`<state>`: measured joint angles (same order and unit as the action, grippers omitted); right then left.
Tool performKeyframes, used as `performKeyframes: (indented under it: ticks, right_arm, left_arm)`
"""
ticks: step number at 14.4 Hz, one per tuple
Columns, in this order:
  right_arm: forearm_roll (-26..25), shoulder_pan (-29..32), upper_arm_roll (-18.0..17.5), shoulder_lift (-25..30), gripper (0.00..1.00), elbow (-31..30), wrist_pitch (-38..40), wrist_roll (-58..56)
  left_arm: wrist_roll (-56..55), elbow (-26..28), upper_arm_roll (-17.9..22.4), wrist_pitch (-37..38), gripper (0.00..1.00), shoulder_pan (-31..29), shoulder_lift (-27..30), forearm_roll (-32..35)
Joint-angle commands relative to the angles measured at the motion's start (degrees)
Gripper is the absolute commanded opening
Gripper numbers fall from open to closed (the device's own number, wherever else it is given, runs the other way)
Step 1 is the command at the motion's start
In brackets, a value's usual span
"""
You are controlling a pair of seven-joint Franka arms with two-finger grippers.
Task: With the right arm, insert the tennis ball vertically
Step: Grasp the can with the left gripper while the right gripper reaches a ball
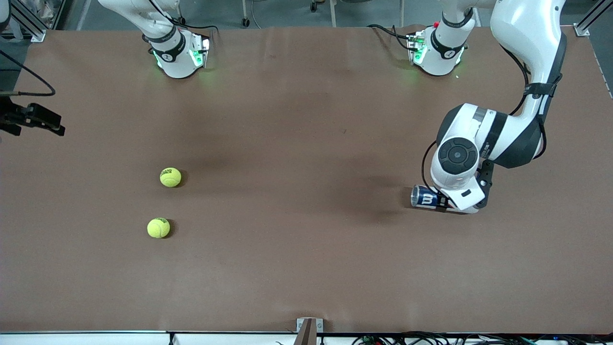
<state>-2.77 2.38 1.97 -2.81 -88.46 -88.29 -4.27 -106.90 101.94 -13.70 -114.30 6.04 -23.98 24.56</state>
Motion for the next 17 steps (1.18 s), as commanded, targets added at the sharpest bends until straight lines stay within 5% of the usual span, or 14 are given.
performKeyframes:
  ticks: [1,8,17]
  right_arm:
    - [-1.9,1.1,-0.6,-3.7,1.0,0.3,-0.7,-0.8]
    - [4.2,1.5,-0.6,-4.1,1.0,-5.0,-4.2,6.9]
    - [8.5,-1.4,-1.0,-1.9,1.0,-24.3,-22.0,11.4]
  left_arm:
    - [-7.6,7.7,-0.3,-7.2,1.0,-2.4,3.8,4.0]
    - [-12.2,17.2,-0.2,-20.0,1.0,-7.1,5.1,6.1]
    - [-12.0,16.4,-0.3,-22.5,1.0,-9.0,1.0,12.9]
